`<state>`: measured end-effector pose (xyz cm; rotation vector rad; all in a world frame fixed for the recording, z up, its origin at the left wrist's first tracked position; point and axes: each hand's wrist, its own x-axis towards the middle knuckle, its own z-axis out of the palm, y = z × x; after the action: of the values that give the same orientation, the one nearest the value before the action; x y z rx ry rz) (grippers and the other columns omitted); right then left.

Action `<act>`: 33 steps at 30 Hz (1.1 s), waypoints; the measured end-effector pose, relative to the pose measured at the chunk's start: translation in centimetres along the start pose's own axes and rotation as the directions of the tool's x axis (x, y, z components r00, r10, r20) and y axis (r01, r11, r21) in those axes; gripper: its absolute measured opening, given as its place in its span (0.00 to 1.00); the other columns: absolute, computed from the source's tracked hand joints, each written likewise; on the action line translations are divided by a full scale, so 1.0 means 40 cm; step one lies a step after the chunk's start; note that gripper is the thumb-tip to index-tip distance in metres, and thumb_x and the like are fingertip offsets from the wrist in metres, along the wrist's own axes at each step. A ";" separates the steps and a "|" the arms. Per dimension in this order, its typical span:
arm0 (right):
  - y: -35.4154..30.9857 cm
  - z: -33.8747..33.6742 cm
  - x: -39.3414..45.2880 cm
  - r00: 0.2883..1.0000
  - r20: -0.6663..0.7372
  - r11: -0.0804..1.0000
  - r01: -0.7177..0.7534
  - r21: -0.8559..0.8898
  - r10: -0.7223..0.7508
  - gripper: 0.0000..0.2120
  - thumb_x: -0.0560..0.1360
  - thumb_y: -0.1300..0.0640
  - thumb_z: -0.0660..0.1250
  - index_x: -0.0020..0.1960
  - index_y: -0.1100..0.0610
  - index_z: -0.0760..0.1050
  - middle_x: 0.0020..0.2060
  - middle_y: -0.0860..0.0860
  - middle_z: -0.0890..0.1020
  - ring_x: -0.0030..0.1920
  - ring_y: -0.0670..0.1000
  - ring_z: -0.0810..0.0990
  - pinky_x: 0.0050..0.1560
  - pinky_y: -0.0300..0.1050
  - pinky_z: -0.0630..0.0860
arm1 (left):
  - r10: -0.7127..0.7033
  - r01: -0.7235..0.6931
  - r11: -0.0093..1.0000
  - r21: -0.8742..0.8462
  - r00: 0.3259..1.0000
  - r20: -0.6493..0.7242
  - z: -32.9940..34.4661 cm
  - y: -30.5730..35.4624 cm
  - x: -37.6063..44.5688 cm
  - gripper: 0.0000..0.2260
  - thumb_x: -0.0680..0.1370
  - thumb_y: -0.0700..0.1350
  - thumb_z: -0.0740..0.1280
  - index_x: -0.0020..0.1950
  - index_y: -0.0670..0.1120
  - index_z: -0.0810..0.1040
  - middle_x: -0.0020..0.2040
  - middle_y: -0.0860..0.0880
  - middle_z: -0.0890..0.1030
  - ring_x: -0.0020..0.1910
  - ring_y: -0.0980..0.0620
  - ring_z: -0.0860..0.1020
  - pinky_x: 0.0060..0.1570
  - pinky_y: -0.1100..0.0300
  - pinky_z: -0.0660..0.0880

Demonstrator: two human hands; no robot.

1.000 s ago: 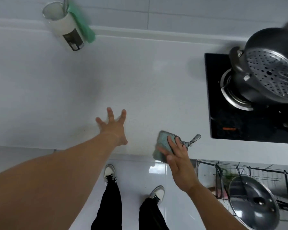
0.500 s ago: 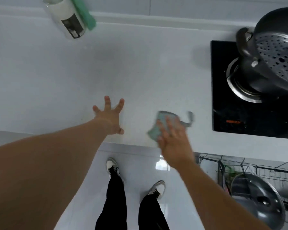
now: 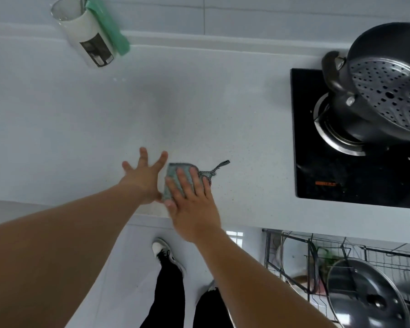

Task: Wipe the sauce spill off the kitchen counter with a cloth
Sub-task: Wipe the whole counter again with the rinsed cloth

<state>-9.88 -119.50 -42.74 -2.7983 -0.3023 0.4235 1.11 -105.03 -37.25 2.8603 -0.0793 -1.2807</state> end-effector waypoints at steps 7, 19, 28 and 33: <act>0.396 -0.105 -0.160 0.843 -0.054 0.845 -0.535 0.028 0.535 0.34 0.83 0.35 0.31 0.84 0.50 0.33 0.84 0.56 0.37 0.83 0.57 0.31 0.83 0.60 0.39 | -0.004 0.004 0.999 0.045 1.000 0.004 0.001 0.000 0.002 0.58 0.73 0.56 0.78 0.78 0.68 0.30 0.80 0.49 0.25 0.79 0.25 0.39 0.70 0.30 0.65; 0.201 -0.101 0.107 0.998 -0.053 0.998 0.018 -0.059 -0.021 0.29 0.85 0.44 0.42 0.85 0.43 0.49 0.85 0.54 0.48 0.84 0.65 0.41 0.81 0.67 0.45 | 0.000 0.000 1.000 0.010 1.000 -0.019 0.010 -0.006 0.005 0.59 0.72 0.55 0.79 0.77 0.69 0.29 0.79 0.50 0.24 0.79 0.26 0.38 0.70 0.33 0.67; 0.206 -0.167 0.250 0.810 -0.107 0.815 -0.560 0.147 0.576 0.30 0.85 0.46 0.47 0.85 0.41 0.42 0.84 0.53 0.38 0.83 0.63 0.33 0.79 0.67 0.32 | -0.006 0.005 0.997 -0.077 1.000 -0.014 0.023 -0.013 0.008 0.59 0.74 0.52 0.78 0.74 0.72 0.27 0.75 0.53 0.19 0.77 0.27 0.32 0.68 0.32 0.70; 0.240 -0.169 0.268 1.000 0.018 0.997 0.023 -0.068 -0.021 0.30 0.82 0.41 0.39 0.85 0.39 0.46 0.85 0.50 0.42 0.84 0.59 0.38 0.82 0.61 0.39 | -0.007 0.006 1.000 0.015 0.998 0.068 -0.019 -0.004 0.000 0.50 0.78 0.49 0.69 0.77 0.69 0.29 0.80 0.48 0.25 0.79 0.25 0.40 0.68 0.37 0.70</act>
<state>3.84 -127.53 -42.37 -2.8562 -0.3576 0.4403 1.67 -104.89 -36.75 2.8313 -0.0797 -1.3854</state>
